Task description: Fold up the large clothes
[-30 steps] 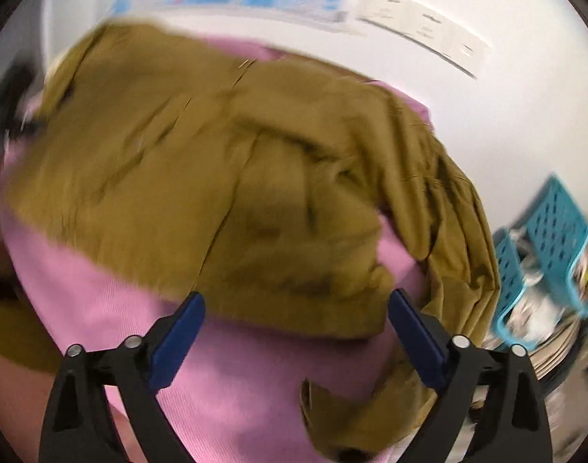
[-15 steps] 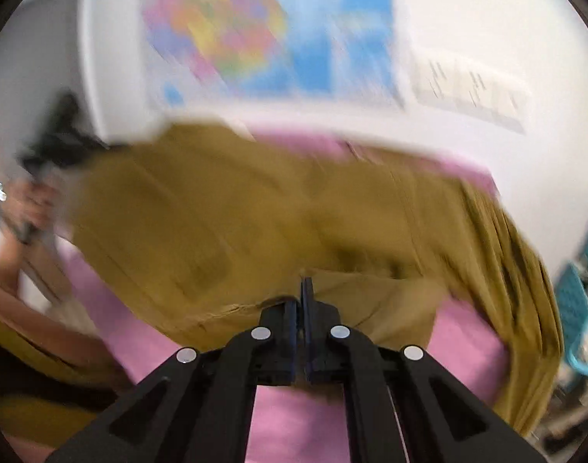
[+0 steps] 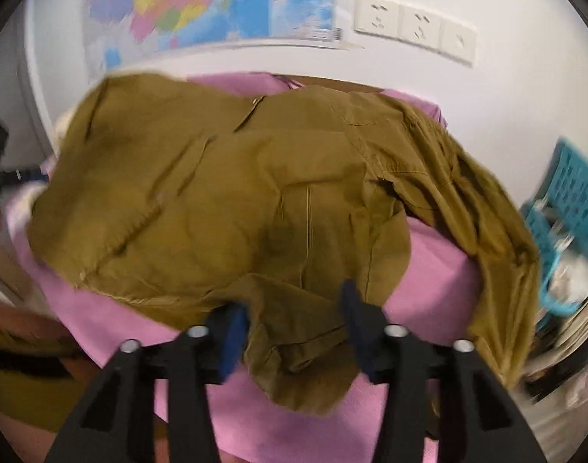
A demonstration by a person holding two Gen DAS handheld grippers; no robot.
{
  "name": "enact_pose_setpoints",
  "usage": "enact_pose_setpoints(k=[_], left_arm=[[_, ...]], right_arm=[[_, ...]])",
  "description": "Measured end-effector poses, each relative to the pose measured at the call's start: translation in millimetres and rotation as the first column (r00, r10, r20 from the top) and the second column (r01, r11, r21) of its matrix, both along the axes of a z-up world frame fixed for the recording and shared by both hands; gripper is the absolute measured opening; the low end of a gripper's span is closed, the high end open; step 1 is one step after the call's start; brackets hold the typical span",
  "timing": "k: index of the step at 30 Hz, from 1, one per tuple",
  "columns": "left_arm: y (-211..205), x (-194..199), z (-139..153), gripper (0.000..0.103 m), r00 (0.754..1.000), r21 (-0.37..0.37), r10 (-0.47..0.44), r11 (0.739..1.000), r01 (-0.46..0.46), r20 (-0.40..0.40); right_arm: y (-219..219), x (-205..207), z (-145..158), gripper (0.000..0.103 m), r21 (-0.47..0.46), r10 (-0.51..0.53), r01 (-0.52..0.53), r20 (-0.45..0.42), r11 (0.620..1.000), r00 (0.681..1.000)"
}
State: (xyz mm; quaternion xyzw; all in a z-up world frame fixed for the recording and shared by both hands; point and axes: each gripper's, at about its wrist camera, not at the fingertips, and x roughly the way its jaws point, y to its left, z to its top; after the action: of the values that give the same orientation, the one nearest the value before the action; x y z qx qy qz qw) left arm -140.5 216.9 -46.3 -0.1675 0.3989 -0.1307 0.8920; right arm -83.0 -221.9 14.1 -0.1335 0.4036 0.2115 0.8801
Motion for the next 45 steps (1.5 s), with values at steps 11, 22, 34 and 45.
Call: enact_pose_setpoints(k=[11, 22, 34, 45], left_arm=[[-43, -35, -16, 0.097, 0.979, 0.027, -0.193, 0.981, 0.191, 0.059], [-102, -41, -28, 0.098, 0.956, 0.228, -0.285, 0.938, 0.262, 0.071], [-52, 7, 19, 0.014, 0.995, 0.186, 0.074, 0.979, -0.085, 0.061], [-64, -20, 39, 0.014, 1.0, 0.404, -0.024, 0.915, 0.02, 0.004]], right_arm=[[23, 16, 15, 0.014, -0.028, 0.05, -0.049, 0.045, 0.998, 0.998], [-18, 53, 116, 0.013, 0.415, -0.093, 0.064, 0.051, 0.908, 0.994], [-24, 43, 128, 0.013, 0.456, -0.079, 0.048, 0.049, 0.889, 0.996], [-19, -14, 41, 0.012, 0.07, 0.018, -0.012, -0.084, 0.997, 0.996]])
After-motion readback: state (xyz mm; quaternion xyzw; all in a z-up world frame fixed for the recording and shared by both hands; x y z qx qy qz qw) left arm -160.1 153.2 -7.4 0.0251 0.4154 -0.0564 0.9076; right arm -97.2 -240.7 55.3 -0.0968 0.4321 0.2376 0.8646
